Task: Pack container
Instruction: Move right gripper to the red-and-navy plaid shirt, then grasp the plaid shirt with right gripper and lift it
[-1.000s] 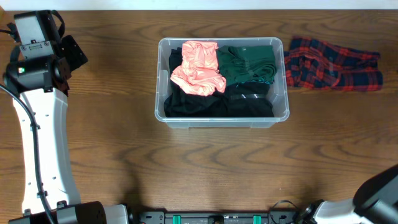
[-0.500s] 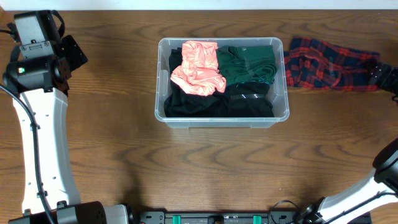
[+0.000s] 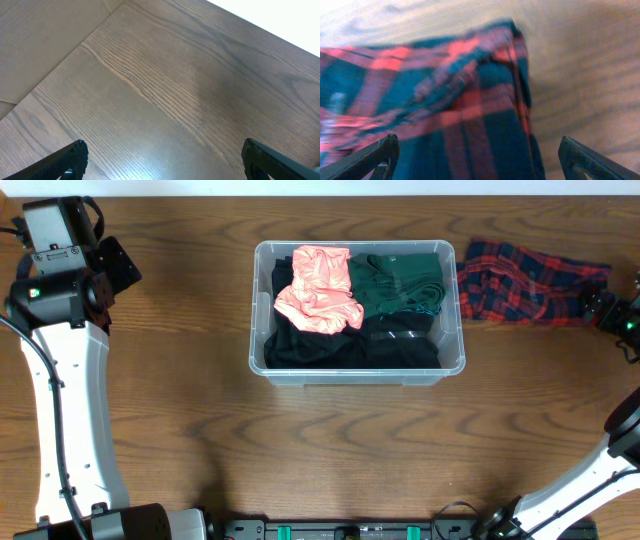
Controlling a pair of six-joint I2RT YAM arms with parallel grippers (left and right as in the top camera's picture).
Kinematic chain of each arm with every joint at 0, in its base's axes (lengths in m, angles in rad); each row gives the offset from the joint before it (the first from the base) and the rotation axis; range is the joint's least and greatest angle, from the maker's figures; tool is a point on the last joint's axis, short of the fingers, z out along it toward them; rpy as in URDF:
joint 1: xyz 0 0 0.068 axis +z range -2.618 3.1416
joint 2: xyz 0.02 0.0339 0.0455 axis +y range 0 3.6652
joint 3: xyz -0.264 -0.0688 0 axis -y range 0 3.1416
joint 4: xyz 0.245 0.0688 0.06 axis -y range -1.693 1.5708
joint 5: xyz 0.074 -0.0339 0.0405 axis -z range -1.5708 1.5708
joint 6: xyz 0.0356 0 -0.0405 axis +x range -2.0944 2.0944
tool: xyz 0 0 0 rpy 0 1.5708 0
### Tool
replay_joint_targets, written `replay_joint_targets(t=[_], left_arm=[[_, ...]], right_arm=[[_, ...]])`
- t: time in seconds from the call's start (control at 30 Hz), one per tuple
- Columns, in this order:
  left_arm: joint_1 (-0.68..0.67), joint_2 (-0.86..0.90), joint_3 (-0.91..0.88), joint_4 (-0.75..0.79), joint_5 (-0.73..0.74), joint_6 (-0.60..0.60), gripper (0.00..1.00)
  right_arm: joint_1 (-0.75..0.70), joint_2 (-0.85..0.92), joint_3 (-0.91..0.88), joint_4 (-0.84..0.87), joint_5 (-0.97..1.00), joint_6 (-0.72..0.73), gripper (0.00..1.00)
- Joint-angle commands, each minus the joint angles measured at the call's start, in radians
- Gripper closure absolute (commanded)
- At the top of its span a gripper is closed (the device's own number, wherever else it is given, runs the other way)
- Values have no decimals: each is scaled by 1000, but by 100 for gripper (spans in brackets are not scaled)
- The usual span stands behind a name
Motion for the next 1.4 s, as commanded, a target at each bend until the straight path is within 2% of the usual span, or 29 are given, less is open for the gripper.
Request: replay_joint_targets(t=[0.0, 0.17, 0.47, 0.6, 0.7, 0.83, 0.97, 1.0, 1.17, 1.37], left_arm=[[3, 1, -1, 0, -13, 0, 2], [3, 1, -1, 0, -13, 1, 2], [3, 1, -1, 0, -13, 1, 2], [3, 1, -1, 0, -13, 1, 2], [3, 1, -1, 0, -13, 1, 2], [3, 1, -1, 0, -13, 1, 2], [3, 1, -1, 0, -13, 1, 2], [3, 1, -1, 0, -13, 1, 2], [3, 1, -1, 0, -13, 1, 2], [3, 1, -1, 0, -13, 1, 2]], right_arm=[[-3, 35, -5, 18, 40, 53, 1], [7, 66, -5, 41, 38, 113, 1], [89, 104, -5, 39, 29, 116, 1], [119, 102, -4, 39, 14, 153, 14], [119, 94, -4, 38, -1, 183, 38], [97, 81, -4, 37, -55, 216, 62], [65, 72, -4, 27, -161, 217, 96], [59, 68, -4, 17, -189, 217, 99], [46, 3, -4, -42, -249, 220, 99], [57, -213, -4, -84, -246, 227, 99]])
